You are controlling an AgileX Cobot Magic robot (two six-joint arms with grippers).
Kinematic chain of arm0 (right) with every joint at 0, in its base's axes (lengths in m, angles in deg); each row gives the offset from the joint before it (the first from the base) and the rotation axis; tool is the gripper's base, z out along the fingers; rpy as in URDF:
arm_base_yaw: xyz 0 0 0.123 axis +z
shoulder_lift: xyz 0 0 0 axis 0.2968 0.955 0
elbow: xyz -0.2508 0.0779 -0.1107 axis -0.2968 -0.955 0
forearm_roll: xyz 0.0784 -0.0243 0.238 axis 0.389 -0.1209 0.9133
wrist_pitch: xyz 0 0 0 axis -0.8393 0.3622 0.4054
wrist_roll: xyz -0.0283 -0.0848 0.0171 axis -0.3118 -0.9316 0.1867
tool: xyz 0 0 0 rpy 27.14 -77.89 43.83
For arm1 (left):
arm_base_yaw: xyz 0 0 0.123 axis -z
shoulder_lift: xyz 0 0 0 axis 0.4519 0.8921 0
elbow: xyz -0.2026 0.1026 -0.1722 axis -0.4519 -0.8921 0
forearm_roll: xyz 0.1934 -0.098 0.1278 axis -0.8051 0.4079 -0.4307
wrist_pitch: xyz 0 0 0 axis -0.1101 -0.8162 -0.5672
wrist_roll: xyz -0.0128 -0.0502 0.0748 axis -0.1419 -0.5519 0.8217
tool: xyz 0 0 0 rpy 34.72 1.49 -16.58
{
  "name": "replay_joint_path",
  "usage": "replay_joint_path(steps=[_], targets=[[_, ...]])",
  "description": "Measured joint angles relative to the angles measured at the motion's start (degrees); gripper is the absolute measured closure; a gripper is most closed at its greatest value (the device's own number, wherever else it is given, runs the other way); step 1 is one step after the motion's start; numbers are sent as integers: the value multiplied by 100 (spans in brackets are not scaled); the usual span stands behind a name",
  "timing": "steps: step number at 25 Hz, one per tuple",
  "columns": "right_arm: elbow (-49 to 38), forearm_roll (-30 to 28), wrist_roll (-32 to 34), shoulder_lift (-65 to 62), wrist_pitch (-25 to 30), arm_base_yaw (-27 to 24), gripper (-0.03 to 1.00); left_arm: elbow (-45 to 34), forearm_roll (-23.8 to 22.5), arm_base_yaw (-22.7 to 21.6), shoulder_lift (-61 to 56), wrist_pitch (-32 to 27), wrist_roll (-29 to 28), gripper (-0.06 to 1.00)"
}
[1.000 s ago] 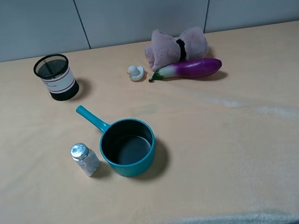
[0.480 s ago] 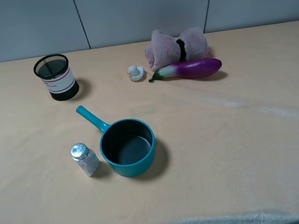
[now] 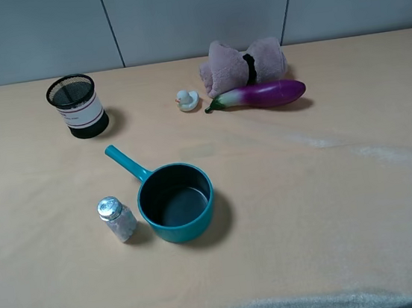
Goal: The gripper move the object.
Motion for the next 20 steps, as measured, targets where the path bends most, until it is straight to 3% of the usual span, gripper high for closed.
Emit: replay_joint_path(steps=[6,14,20], targets=[[-213,66,-11,-610,-66,8,38,0,0,0,0,0,0,19],[-350,35,-152,-1194,-251,909,38,0,0,0,0,0,0,19],[-370,10,-237,-1487,-310,1015,38,0,0,0,0,0,0,19]])
